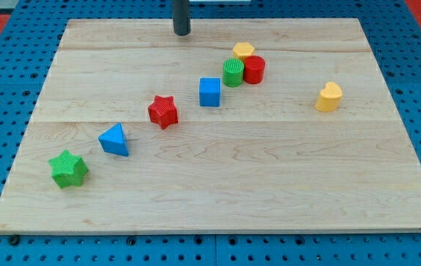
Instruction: Slide the red circle to the yellow heart
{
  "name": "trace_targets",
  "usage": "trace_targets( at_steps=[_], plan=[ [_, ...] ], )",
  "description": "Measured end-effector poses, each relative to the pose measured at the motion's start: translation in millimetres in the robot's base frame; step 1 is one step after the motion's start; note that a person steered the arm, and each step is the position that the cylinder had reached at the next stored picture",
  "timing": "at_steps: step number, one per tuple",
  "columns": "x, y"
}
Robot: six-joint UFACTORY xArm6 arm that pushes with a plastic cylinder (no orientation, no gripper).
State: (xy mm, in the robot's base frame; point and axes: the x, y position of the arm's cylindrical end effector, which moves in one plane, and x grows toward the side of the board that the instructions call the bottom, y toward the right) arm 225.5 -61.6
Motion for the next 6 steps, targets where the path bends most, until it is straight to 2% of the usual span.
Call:
trace_targets(
  at_steps=[1, 3, 4, 5, 6],
  plan=[
    [20.4, 2.5],
    [53.7, 87.6],
    [91.3, 119.6],
    [112.7, 141.5],
    [132.0, 137.6]
  ],
)
